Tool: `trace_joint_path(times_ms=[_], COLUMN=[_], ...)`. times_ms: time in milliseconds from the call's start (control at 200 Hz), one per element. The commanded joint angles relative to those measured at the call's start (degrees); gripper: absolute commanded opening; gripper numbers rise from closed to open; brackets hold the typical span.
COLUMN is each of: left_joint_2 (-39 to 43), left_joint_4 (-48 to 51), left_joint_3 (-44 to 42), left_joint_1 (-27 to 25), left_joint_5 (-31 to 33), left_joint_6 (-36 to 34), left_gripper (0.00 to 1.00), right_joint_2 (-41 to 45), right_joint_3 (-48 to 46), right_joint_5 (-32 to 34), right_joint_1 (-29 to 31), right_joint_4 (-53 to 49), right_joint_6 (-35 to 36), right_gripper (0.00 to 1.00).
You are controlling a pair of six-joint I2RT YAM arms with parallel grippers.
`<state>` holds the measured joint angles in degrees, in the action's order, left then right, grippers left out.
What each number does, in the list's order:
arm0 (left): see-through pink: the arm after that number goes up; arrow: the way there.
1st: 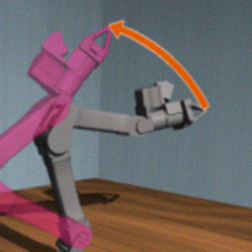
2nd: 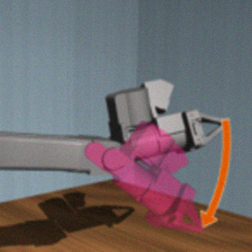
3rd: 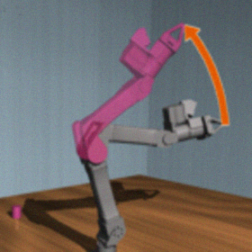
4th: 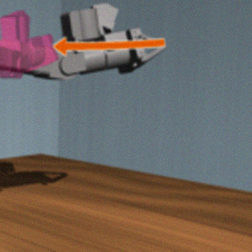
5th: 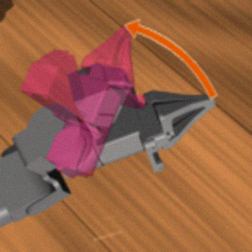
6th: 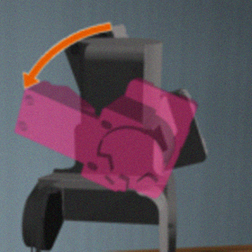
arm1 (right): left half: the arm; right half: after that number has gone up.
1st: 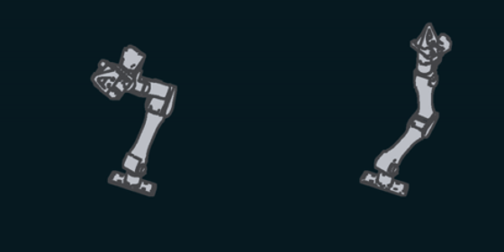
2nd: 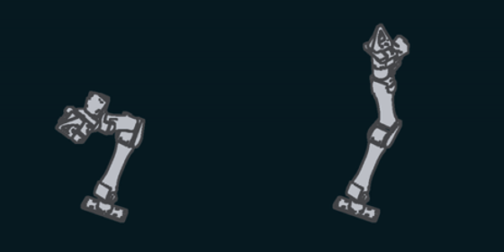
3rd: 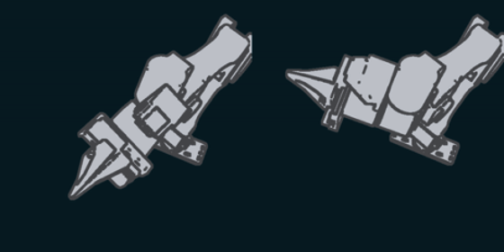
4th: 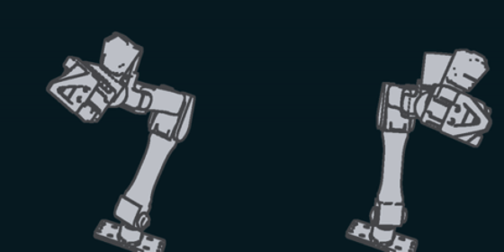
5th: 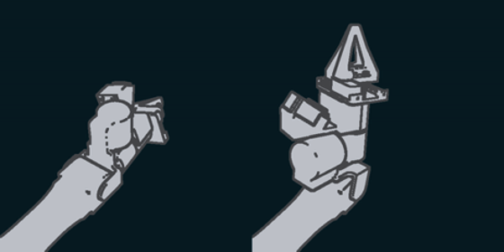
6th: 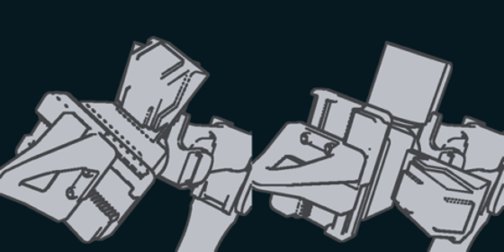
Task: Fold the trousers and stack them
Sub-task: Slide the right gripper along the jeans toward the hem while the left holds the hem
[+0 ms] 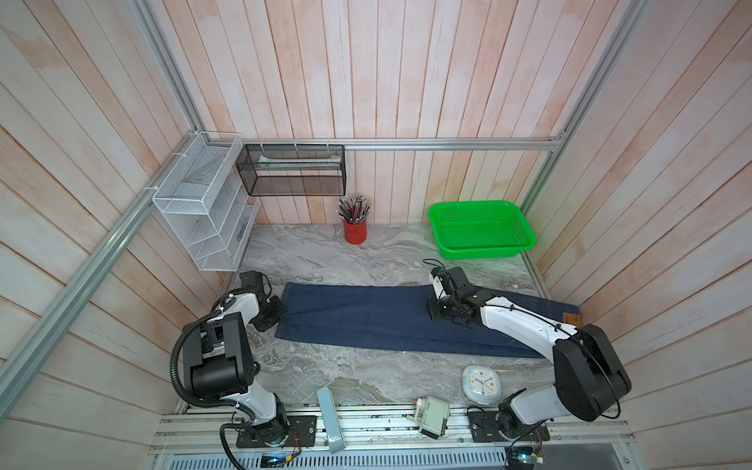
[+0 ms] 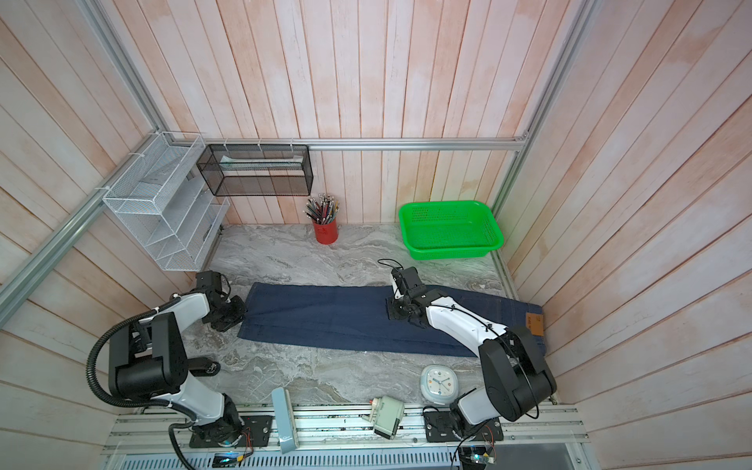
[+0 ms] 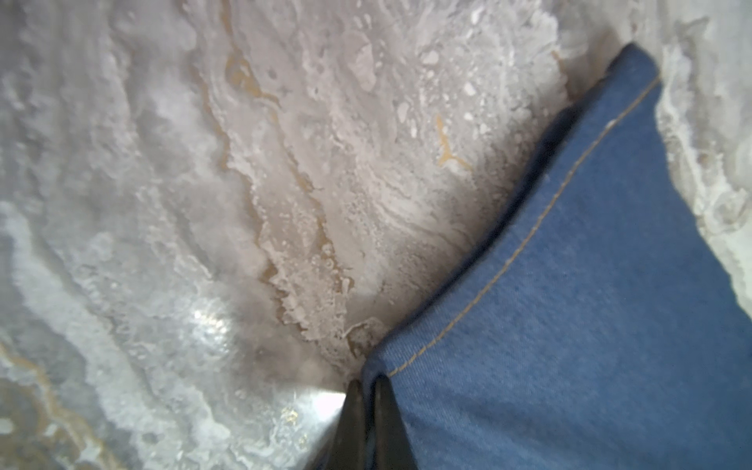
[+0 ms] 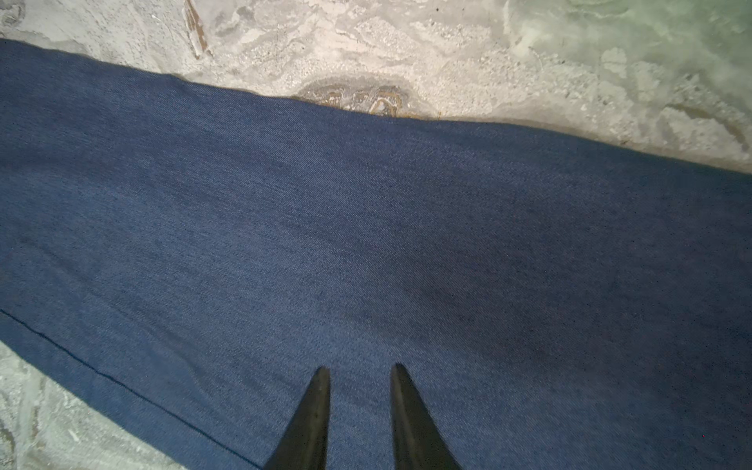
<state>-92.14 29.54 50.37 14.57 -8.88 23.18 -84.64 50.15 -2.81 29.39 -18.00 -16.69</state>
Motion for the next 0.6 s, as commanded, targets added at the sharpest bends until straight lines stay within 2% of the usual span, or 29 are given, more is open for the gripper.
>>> trace_joint_path(times_ms=[0, 165, 320, 595], left_joint_2=[6.0, 13.4, 17.3, 17.8], left_joint_4=[2.5, 8.6, 11.7, 7.9], left_joint_3=[1.6, 4.1, 2.7, -3.5], left_joint_1=[0.2, 0.2, 0.2, 0.2], left_joint_5=[1.0, -1.3, -3.9, -4.4], left_joint_6=[-0.2, -1.7, -2.5, -1.8], left_gripper=[0.00, 0.00, 0.00, 0.00], right_joint_2=[1.6, 4.1, 5.7, 4.8], right_joint_3=[0.8, -0.7, -1.6, -2.2], right_joint_5=[0.6, 2.2, 4.5, 8.8], right_joint_1=[0.4, 2.2, 6.9, 20.2], right_joint_4=[-2.3, -4.2, -5.4, -2.3], right_joint_6=[0.3, 0.9, 4.1, 20.1], right_gripper=[0.28, 0.32, 0.35, 0.40])
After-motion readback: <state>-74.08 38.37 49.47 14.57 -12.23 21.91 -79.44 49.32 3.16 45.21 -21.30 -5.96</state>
